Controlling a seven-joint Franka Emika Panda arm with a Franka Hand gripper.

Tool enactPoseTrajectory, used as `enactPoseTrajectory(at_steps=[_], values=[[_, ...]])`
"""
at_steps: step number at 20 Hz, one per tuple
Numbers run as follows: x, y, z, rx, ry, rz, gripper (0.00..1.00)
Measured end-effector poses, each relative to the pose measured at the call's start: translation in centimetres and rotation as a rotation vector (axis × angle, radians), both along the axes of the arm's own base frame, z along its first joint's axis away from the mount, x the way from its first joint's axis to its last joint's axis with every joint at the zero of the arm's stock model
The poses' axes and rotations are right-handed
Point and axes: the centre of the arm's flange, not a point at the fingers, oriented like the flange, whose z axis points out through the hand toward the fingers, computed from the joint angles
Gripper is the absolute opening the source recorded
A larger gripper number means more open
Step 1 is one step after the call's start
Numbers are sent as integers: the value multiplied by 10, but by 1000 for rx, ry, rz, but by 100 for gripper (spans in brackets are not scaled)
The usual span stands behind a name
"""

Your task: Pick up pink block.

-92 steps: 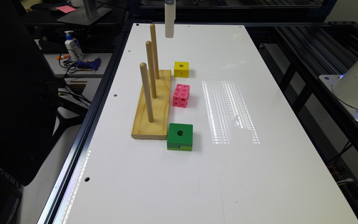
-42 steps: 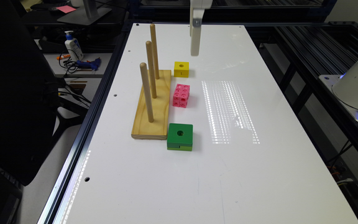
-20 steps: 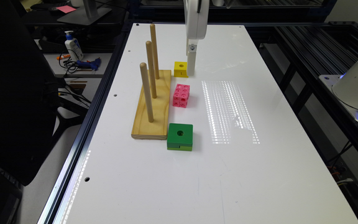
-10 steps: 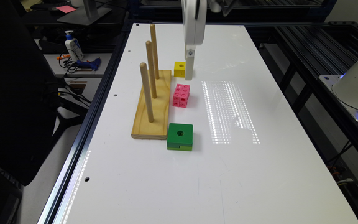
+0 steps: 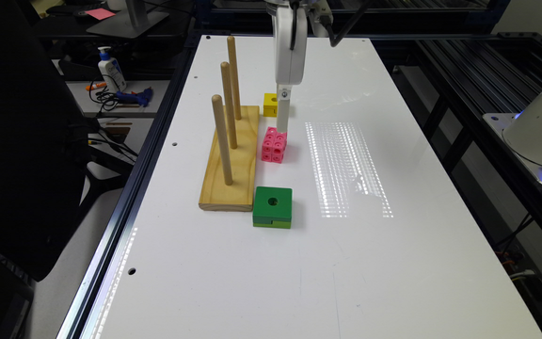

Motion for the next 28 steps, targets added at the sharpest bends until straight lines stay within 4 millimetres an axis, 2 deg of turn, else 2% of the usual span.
enactPoseTrajectory(at_steps=[4, 7, 15, 28], values=[[1, 0, -29, 4, -4, -1, 100], [5, 5, -40, 8, -15, 2, 100], [21, 18, -36, 19, -38, 7, 100], [20, 9, -37, 17, -34, -6, 100]])
